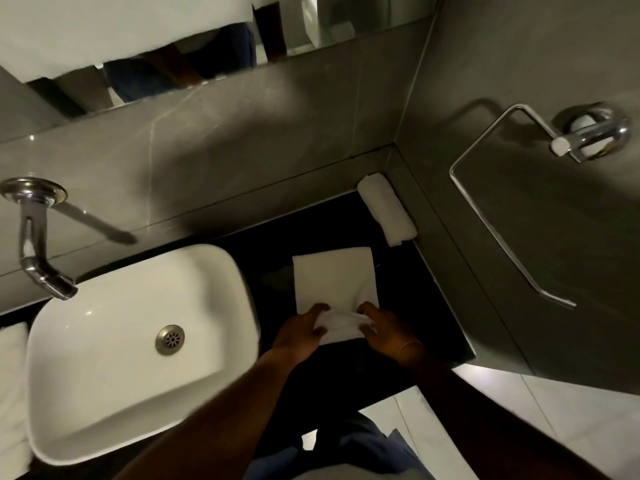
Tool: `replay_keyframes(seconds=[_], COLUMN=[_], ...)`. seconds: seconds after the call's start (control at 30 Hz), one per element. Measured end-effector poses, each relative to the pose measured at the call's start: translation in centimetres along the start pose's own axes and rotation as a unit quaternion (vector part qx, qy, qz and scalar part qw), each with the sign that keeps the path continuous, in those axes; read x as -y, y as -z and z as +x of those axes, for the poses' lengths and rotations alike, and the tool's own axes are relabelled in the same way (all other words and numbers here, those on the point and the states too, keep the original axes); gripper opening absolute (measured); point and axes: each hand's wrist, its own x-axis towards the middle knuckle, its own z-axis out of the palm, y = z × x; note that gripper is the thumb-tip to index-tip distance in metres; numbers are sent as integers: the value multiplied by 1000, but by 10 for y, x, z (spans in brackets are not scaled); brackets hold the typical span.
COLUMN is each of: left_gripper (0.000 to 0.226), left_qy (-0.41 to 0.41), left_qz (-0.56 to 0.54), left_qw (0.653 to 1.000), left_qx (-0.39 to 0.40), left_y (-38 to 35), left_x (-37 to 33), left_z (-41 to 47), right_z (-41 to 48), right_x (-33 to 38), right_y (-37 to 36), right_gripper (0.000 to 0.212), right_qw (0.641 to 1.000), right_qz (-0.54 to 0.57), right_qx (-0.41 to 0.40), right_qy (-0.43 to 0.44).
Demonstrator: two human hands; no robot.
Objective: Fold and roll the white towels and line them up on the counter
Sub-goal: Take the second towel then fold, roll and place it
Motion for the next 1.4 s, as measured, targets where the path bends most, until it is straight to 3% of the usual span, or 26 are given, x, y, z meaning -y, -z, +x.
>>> replay_keyframes(seconds=[0.17, 0.27, 0.4, 0.47, 0.53, 0.63, 0.73, 0.83, 0.87, 1.0, 1.07, 1.17, 1.4], left_gripper=[52, 55, 38, 34, 56, 89, 83, 55, 49, 42, 44, 53, 61], left_qy=[-6, -48, -195, -281, -263, -195, -180, -179, -180, -199, -189, -186, -184], left_qz=[95, 156, 254, 277, 311, 359, 365, 340, 336, 330, 305, 230, 181], left_qw=[995, 986, 936, 907, 908, 912, 913, 921, 922, 919, 930, 952, 957], left_qx=[27, -32, -147, -151, -99, -36, -22, -63, -73, -83, -77, -75, -134], left_y=[2, -2, -19, -34, -42, -44, -40, -36, -36, -29, -29, -30, -22], left_x=[-1, -1, 1, 6, 14, 26, 23, 15, 14, 12, 16, 24, 22], left_z=[17, 21, 9, 1, -2, -3, -4, -3, -1, 8, 15, 24, 21], right_z=[11, 13, 11, 8, 10, 9, 8, 7, 5, -4, -4, 2, 15], right_x=[-4, -6, -2, -3, -5, -1, -9, -27, -31, -44, -43, -39, -25], right_y=[-10, -17, -24, -26, -28, -26, -28, -30, -28, -19, -13, -12, -12], right_gripper=[33, 39, 43, 52, 63, 58, 56, 42, 46, 98, 89, 52, 36], right_qw=[999, 996, 991, 988, 976, 947, 933, 932, 935, 929, 924, 927, 945], right_qz=[-4, -41, -39, -24, -90, -215, -271, -291, -289, -319, -320, -260, -190], right_qx=[-30, -70, -120, -150, -196, -235, -197, -128, -105, -1, -6, -67, -82], right_qy=[-32, -39, -36, -23, -9, 38, 135, 177, 177, 190, 209, 262, 255])
